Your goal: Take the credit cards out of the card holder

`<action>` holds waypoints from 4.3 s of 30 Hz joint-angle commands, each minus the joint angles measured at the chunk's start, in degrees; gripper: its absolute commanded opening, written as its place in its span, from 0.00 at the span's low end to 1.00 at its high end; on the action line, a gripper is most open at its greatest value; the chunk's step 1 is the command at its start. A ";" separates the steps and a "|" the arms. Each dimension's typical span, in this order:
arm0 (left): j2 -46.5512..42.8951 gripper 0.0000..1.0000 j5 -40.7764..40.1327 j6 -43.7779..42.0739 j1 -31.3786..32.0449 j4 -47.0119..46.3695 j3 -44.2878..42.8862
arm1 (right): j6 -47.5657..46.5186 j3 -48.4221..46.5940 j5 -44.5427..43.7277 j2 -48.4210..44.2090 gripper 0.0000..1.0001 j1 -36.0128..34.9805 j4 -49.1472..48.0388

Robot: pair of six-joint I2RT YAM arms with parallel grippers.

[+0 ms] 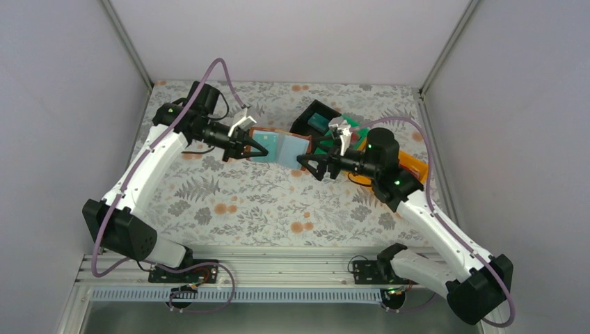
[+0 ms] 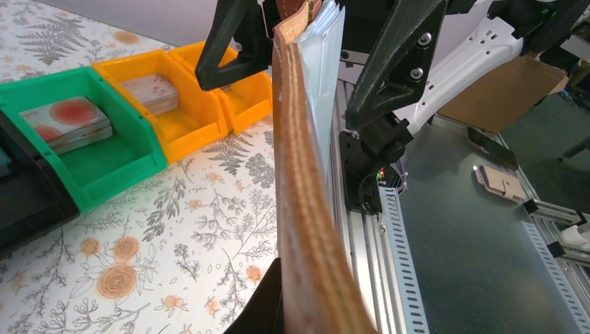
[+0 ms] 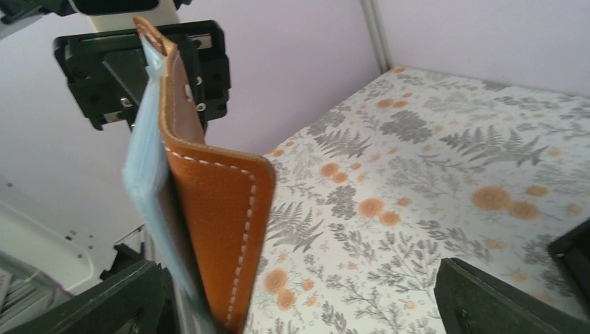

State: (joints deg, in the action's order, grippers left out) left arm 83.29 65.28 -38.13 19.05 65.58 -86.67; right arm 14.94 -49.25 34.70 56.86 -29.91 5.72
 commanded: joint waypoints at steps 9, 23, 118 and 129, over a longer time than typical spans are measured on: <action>0.17 0.02 0.52 0.97 0.12 -2.04 0.03 | 1.86 -1.99 12.69 6.11 0.09 -0.15 -9.78; 0.03 0.43 -3.16 -6.48 -4.79 4.45 -5.22 | 0.62 -2.57 11.00 3.76 0.04 2.26 -4.88; 2.88 0.56 -24.04 14.79 -0.28 -17.43 1.32 | 10.18 -25.32 -4.57 20.08 0.04 -15.62 1.64; 1.64 0.08 -16.03 12.51 -2.00 -14.86 1.73 | 9.58 -21.80 -4.72 15.71 0.04 -13.23 1.24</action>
State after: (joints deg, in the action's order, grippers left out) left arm 84.25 46.57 -23.81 17.17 48.62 -86.28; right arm 26.61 -70.15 21.58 75.61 -42.89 17.50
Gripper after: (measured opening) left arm 0.160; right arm 0.100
